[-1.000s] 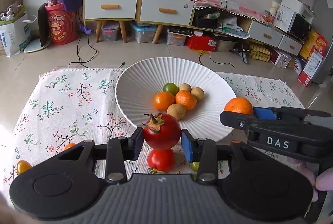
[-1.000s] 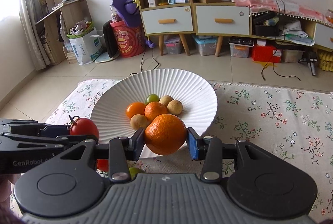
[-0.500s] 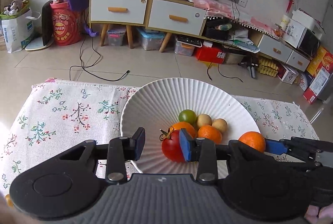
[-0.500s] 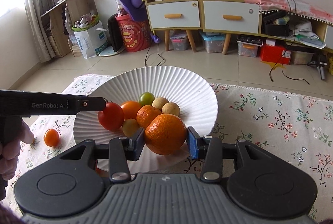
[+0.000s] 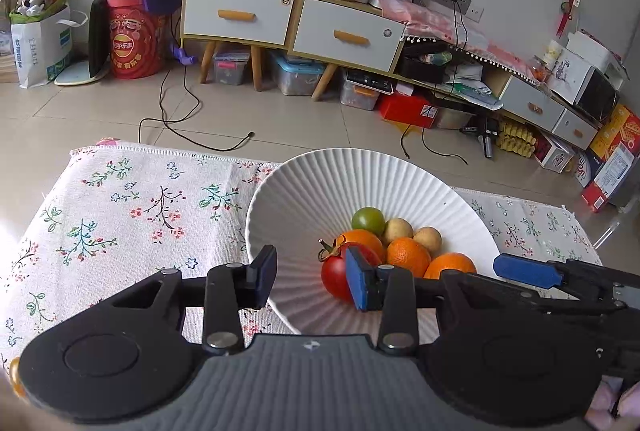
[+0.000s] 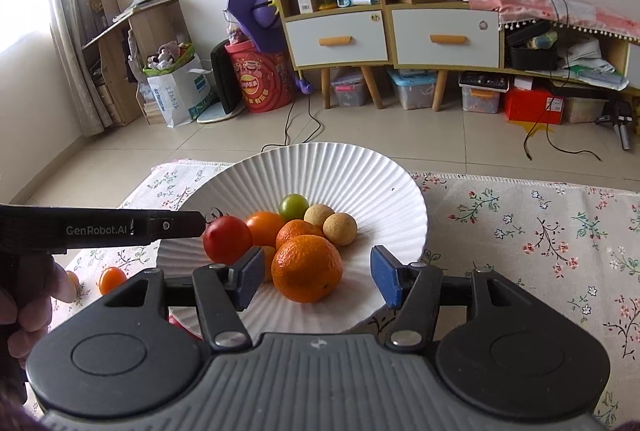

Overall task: Organize fruits
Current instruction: 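Carry the red tomato and mandarin over the bowl and open both tools, then lift both open tools away from the bowl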

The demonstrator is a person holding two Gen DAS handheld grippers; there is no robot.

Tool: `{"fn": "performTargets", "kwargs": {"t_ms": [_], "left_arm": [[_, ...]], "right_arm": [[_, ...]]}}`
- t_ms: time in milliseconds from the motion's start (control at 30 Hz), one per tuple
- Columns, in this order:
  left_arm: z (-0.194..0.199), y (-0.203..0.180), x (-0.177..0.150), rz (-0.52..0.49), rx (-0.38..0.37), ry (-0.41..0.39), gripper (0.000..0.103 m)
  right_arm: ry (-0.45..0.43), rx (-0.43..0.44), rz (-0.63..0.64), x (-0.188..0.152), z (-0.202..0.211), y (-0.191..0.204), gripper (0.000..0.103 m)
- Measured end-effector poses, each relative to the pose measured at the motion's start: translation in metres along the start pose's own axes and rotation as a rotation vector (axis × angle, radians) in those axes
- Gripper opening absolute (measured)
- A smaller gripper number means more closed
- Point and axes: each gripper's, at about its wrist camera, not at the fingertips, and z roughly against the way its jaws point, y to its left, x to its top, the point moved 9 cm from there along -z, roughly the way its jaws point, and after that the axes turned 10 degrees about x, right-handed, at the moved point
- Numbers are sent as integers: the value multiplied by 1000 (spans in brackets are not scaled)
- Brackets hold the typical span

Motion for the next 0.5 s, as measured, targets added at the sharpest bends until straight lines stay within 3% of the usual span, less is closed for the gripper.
{"fn": "performTargets", "kwargs": {"t_ms": [500], "left_arm": [[36, 15, -21, 9, 30, 9, 57]], "right_arm": [[-24, -38, -77, -2, 28, 2, 71]]}}
